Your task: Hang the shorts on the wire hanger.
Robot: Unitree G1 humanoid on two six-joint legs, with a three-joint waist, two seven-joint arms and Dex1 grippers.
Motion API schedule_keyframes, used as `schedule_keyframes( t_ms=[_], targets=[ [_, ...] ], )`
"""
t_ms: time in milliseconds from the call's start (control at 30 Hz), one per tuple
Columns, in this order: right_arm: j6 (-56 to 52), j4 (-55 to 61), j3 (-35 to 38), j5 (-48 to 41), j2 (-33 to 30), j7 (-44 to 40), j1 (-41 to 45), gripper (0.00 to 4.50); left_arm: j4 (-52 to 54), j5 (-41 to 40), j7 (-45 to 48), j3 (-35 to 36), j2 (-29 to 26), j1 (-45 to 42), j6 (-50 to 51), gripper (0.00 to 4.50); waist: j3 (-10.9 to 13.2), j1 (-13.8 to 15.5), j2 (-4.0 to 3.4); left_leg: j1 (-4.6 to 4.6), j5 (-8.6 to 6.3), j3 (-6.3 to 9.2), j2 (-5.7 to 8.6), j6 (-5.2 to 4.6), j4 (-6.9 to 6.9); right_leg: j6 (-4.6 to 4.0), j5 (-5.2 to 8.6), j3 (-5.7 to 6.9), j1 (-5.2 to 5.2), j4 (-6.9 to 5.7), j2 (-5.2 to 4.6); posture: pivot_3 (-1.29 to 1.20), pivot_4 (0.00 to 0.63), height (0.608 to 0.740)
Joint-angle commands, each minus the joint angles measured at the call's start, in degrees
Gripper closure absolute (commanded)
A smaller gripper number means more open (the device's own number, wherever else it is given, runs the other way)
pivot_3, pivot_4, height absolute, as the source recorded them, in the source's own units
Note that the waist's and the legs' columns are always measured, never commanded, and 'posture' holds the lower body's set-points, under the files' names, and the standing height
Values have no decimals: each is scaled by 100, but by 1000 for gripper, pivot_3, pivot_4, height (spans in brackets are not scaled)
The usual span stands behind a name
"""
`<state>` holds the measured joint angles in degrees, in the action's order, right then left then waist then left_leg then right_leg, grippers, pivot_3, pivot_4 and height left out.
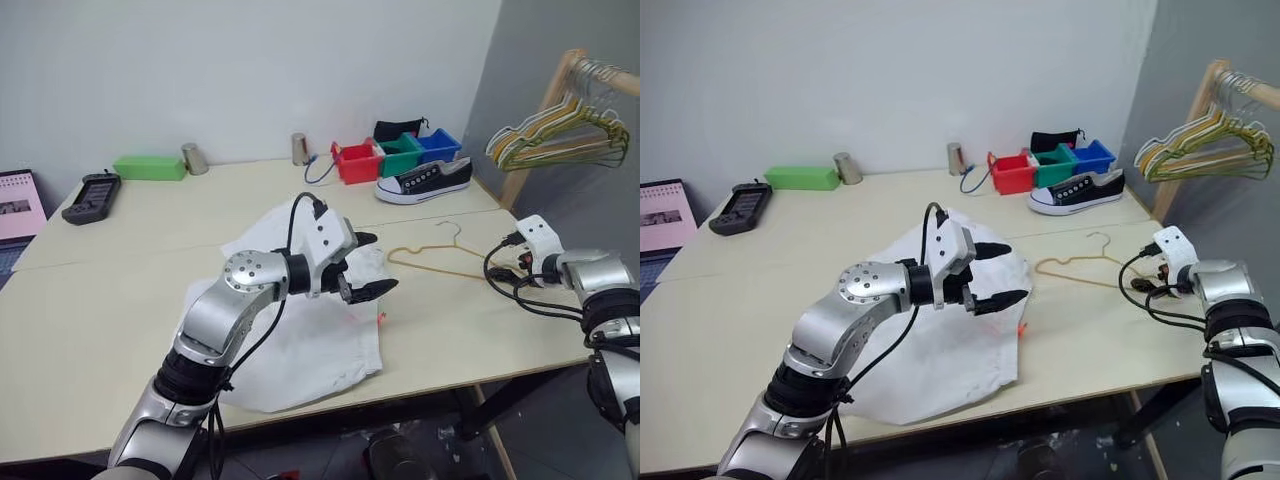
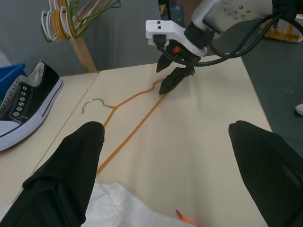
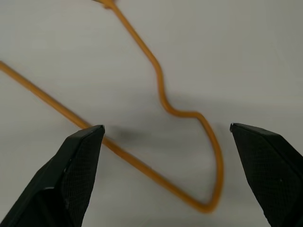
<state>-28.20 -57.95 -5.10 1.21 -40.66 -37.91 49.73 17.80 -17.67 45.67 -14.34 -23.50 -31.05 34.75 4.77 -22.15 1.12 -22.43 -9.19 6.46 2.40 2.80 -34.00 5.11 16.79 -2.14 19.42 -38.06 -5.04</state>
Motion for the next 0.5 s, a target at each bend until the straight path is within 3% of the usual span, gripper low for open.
schedule_keyframes(
  t_ms=[33, 500],
  targets=[
    [-232, -185, 368, -115, 119, 395, 285, 0, 329, -56, -140, 46, 45, -16, 85, 46, 0, -33, 0, 3, 0, -1, 0, 0, 0, 4, -2, 0, -8, 8, 0, -296, 25, 740],
    [-551, -1006, 1352, -471, 422, 1703, 303, 0, 509, -94, -358, 112, 40, -6, 307, 46, -4, 35, 4, -1, -5, -4, 5, -10, -1, 52, -29, -3, -26, 44, -1, -279, 24, 740]
  ],
)
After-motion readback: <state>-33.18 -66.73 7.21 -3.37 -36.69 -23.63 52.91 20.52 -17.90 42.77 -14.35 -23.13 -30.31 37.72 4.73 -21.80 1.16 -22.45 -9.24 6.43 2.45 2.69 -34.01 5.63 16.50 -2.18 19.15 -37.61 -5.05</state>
